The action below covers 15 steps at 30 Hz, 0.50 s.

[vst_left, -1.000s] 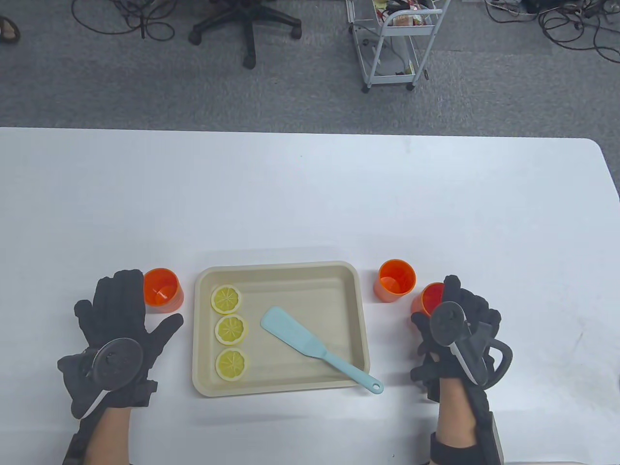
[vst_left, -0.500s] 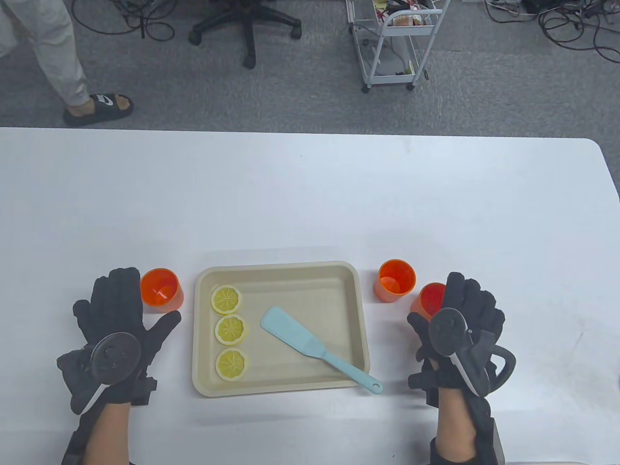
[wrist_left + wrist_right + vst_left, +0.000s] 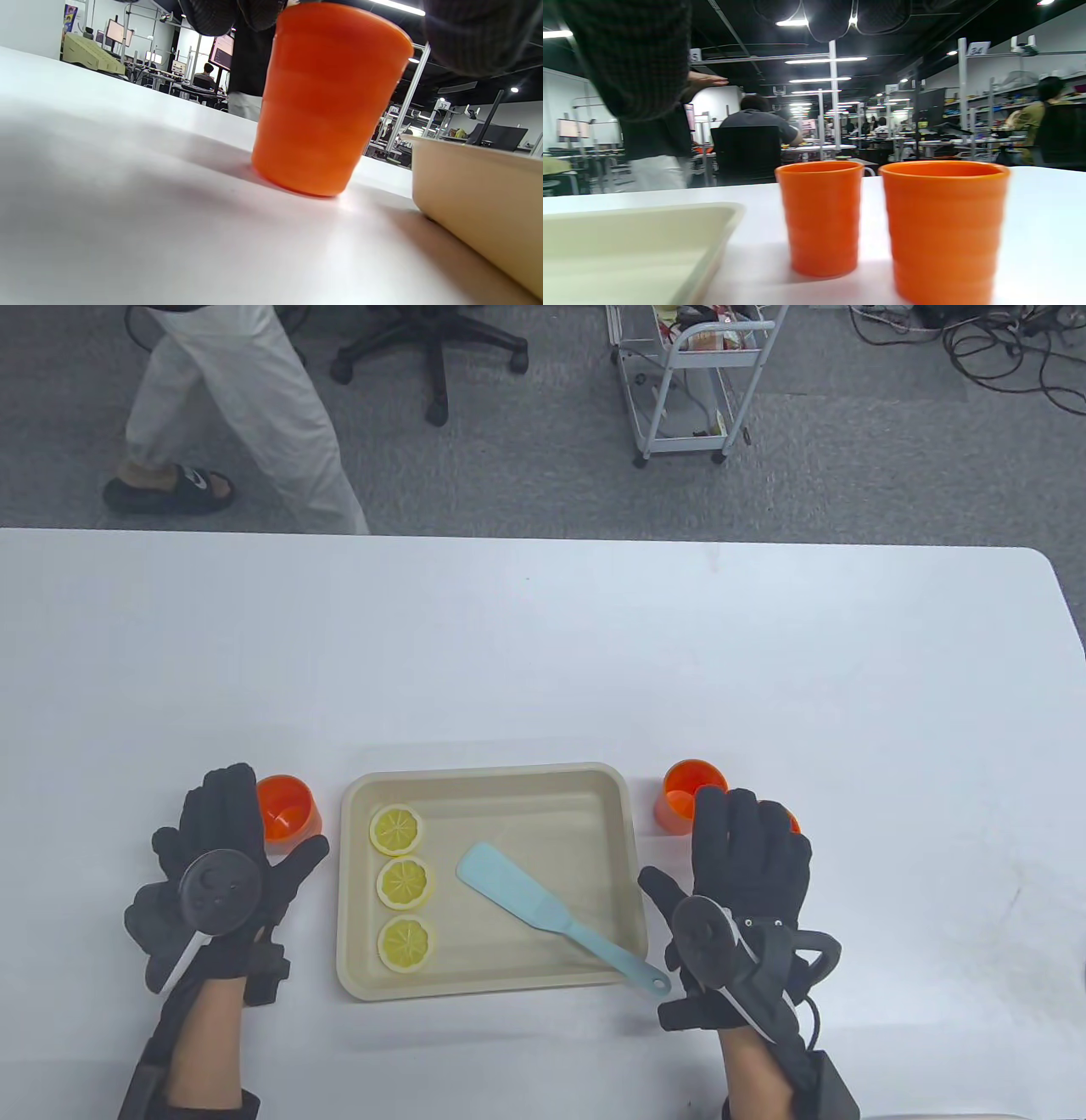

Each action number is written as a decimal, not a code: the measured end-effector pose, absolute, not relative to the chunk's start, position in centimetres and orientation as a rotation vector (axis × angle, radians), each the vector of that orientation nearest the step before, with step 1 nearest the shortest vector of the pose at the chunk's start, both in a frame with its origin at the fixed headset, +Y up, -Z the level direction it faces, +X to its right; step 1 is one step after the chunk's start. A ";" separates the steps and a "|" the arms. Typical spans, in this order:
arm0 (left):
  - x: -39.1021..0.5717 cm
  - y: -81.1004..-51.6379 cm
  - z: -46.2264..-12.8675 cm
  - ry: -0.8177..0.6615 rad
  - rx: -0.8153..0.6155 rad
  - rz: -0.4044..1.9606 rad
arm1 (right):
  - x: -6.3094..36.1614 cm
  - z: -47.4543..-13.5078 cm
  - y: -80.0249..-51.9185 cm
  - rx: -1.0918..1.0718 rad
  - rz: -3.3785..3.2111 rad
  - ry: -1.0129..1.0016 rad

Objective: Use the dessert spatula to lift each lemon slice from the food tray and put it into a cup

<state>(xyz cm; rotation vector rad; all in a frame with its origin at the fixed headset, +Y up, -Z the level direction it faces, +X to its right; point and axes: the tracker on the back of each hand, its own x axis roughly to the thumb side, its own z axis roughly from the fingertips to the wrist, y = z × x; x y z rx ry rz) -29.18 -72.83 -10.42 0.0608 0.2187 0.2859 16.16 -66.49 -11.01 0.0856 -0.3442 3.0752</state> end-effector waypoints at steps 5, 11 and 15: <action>-28.5 -73.4 -10.9 0.231 0.004 0.170 | 14.6 -10.3 -66.4 0.201 3.090 -0.371; -28.5 -73.9 -11.1 0.233 -0.020 0.182 | 12.7 -9.6 -66.7 0.335 3.138 -0.387; -28.6 -73.8 -11.0 0.240 0.002 0.186 | 11.6 -9.3 -67.3 0.397 3.176 -0.367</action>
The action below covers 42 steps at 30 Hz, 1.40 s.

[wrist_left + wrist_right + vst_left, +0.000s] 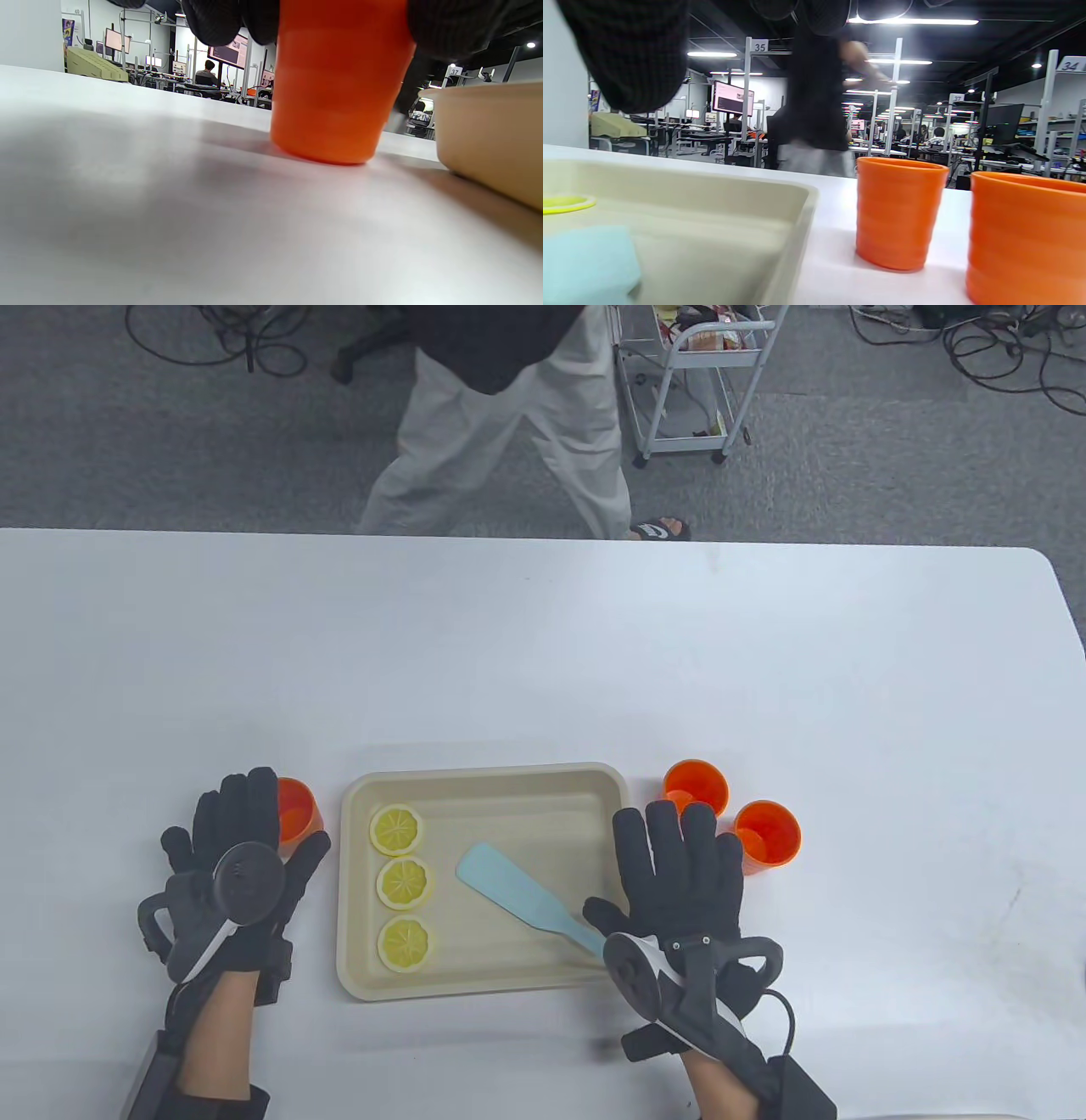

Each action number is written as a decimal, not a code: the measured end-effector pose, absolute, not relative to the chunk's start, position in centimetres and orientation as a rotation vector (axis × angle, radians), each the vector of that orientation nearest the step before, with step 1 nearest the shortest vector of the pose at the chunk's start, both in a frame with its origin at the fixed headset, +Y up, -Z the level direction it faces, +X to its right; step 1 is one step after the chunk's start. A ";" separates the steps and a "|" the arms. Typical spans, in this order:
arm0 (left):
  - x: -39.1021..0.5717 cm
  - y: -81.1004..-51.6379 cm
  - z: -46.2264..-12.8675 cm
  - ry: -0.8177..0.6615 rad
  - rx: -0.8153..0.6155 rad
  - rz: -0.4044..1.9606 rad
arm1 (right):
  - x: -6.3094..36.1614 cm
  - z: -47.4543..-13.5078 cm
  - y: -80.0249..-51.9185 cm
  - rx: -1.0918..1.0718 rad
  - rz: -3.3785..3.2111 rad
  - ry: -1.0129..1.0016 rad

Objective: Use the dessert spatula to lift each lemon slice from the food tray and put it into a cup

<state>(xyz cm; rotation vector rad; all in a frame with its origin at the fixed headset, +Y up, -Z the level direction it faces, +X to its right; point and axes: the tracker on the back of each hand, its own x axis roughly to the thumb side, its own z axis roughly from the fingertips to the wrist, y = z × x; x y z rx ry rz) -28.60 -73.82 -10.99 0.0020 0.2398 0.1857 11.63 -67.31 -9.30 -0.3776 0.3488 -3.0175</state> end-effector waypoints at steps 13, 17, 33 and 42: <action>-29.4 -73.3 -10.3 0.199 -0.007 0.256 | 10.0 -9.1 -68.6 -0.499 -2.973 0.213; -29.0 -71.8 -9.4 0.184 0.078 0.215 | 10.0 -9.0 -68.6 -0.518 -2.989 0.218; -20.6 -67.7 -5.9 -0.344 0.189 0.362 | 7.9 -7.1 -68.1 -0.823 -2.998 0.279; -15.8 -68.3 -4.6 -0.561 0.124 0.370 | 5.7 -5.1 -68.0 -1.149 -3.005 0.327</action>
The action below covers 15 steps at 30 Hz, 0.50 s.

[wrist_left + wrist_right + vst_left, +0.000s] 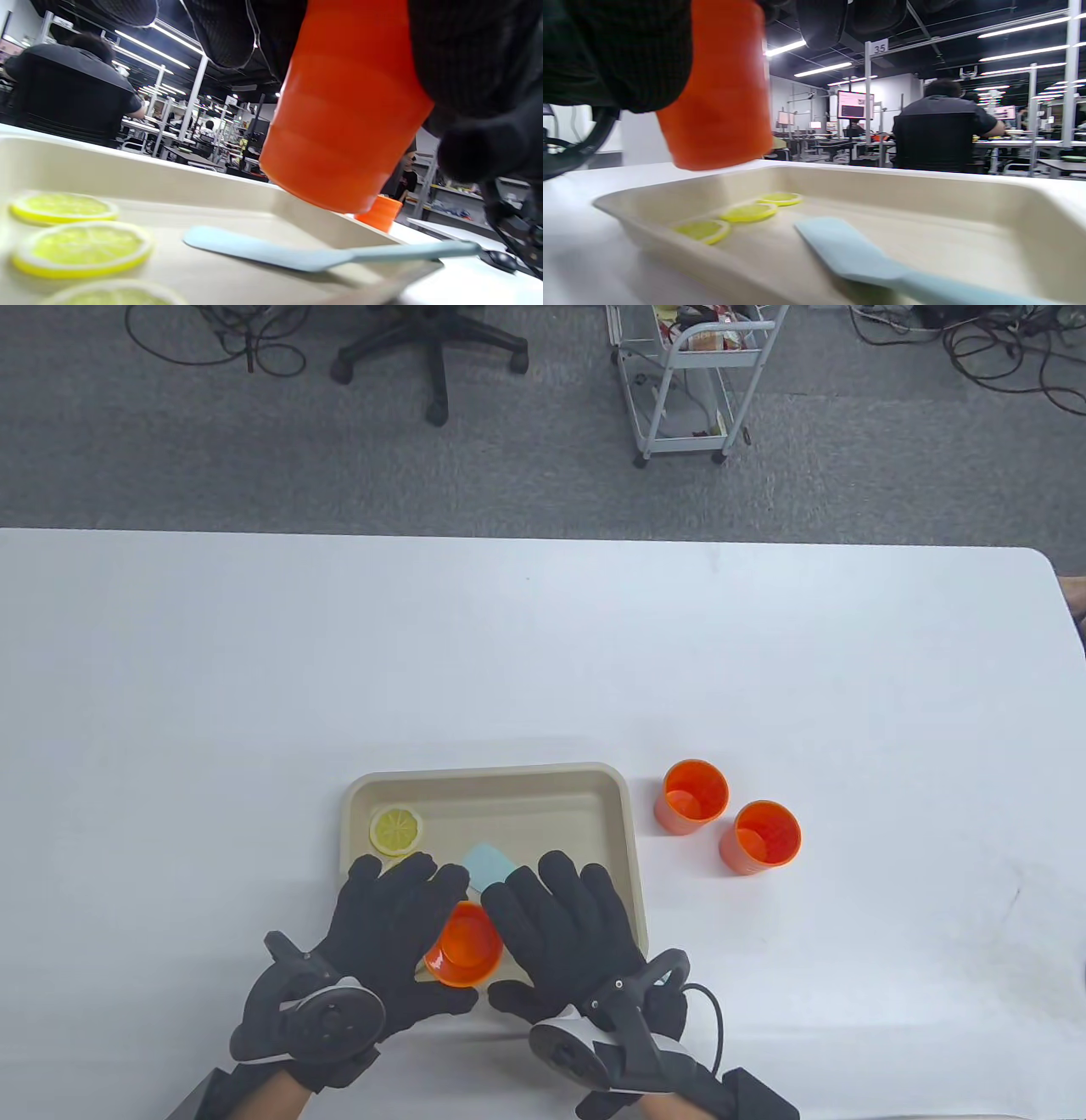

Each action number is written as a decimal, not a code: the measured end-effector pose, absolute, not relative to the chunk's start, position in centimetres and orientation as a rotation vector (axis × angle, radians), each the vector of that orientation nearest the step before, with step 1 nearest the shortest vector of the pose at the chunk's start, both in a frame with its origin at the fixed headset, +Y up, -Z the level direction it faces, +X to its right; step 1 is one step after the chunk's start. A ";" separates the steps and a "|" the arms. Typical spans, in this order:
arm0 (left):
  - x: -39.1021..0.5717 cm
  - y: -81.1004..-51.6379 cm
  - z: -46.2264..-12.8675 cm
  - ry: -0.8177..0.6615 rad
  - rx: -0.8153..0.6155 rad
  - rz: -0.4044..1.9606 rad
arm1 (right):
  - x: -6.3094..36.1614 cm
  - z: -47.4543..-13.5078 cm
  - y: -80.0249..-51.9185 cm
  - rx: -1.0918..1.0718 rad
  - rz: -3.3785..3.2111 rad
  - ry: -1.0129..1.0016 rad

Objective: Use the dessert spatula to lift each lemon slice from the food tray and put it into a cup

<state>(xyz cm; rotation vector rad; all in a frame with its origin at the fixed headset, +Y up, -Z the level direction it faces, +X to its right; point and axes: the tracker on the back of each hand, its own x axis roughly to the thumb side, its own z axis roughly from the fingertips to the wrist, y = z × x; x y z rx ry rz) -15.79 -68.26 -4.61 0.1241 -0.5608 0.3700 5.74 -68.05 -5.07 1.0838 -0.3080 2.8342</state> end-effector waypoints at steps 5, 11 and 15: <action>-15.1 -68.6 -4.5 -0.573 0.131 0.392 | 5.3 -4.6 -68.1 1.147 2.816 -0.350; -14.8 -68.9 -4.6 -0.556 0.126 0.520 | 5.2 -4.5 -68.2 1.119 2.798 -0.384; -14.6 -69.1 -4.5 -0.557 0.149 0.505 | 5.0 -4.5 -68.2 1.099 2.822 -0.385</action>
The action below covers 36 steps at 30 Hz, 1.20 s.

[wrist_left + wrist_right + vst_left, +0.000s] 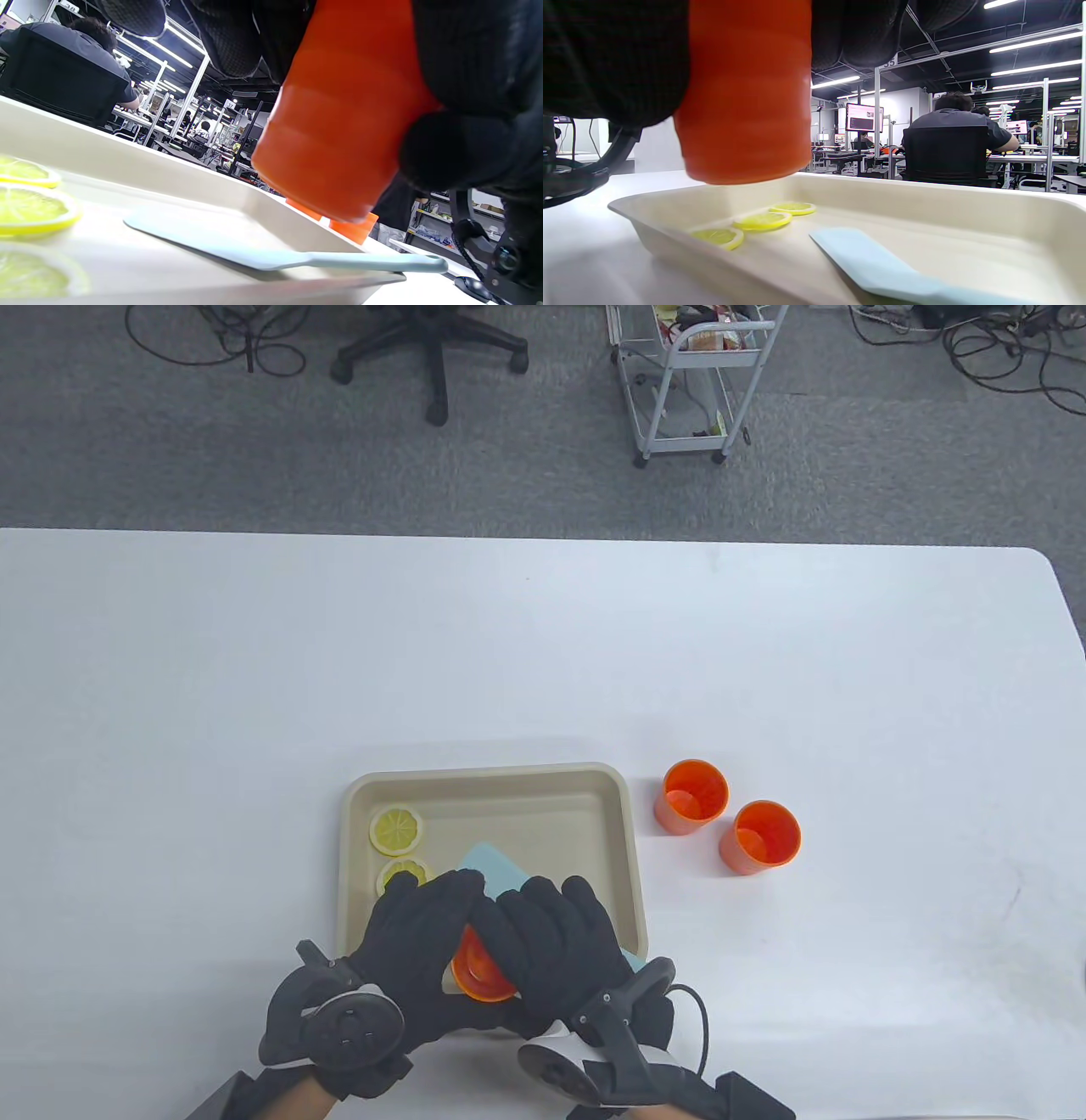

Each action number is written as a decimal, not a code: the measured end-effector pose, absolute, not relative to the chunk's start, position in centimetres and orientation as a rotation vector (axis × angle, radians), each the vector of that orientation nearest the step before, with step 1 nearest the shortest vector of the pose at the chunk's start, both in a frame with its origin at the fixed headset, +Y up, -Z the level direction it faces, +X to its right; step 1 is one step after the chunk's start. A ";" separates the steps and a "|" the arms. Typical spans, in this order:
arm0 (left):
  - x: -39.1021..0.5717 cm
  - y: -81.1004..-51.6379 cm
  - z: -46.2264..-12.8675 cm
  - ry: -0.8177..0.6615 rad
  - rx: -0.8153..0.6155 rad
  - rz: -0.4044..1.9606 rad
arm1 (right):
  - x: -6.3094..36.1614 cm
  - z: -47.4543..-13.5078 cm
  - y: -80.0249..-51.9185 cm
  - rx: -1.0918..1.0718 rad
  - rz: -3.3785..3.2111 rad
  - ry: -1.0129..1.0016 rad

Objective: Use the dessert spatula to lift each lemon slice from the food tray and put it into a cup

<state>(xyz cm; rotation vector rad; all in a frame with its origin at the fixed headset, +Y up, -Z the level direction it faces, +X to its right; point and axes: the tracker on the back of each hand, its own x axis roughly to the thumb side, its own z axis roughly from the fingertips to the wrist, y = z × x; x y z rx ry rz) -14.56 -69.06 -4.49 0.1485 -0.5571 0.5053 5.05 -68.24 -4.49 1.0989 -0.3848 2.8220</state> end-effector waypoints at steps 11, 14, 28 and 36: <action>-14.1 -69.1 -4.2 -0.536 0.171 0.403 | 4.9 -5.2 -68.1 1.040 2.839 -0.292; -14.7 -68.7 -4.2 -0.541 0.168 0.433 | 5.5 -5.4 -67.6 0.964 2.872 -0.313; -21.7 -69.4 -6.4 -0.193 0.242 0.327 | 15.1 -9.5 -64.7 0.353 3.040 -0.364; -24.1 -70.1 -7.2 -0.099 0.220 0.330 | 18.7 -11.7 -66.4 0.101 3.191 -0.139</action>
